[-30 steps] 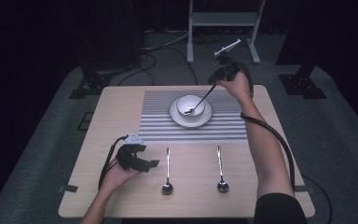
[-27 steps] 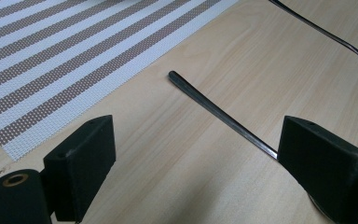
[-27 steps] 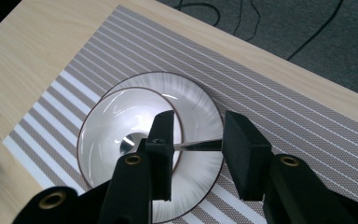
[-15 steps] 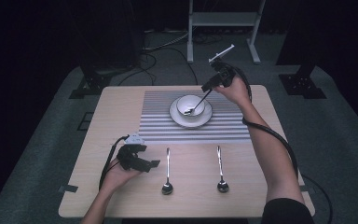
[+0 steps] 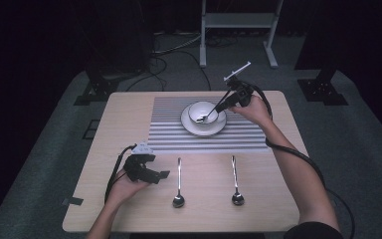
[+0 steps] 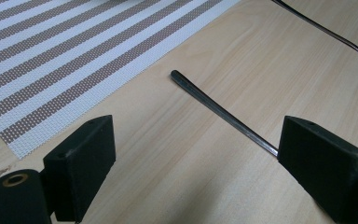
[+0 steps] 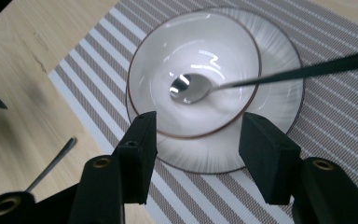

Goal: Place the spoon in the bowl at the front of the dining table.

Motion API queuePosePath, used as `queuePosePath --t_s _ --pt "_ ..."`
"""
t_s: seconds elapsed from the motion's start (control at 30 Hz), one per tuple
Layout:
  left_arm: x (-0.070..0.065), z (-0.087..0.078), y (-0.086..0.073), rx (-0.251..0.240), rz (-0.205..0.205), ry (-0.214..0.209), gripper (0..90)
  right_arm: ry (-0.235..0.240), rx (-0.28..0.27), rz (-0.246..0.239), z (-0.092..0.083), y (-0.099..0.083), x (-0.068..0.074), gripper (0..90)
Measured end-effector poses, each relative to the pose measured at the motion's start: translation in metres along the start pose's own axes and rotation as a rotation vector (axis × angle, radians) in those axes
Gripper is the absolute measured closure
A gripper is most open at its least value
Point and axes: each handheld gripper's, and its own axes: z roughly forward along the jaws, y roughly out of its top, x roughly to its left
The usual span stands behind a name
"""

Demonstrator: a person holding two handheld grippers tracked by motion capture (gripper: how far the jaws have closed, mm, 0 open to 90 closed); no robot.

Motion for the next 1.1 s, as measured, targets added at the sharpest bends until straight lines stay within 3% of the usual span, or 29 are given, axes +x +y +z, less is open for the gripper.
queuePosePath --t_s 0.4,1.1 --pt "0.001 0.0 -0.001 0.0 -0.006 0.005 10.2 0.022 0.005 0.005 0.0 -0.031 -0.003 39.8" --pt "0.004 -0.003 -0.003 -0.003 -0.017 0.012 9.8 0.071 0.007 0.003 -0.002 -0.072 0.006 37.5"
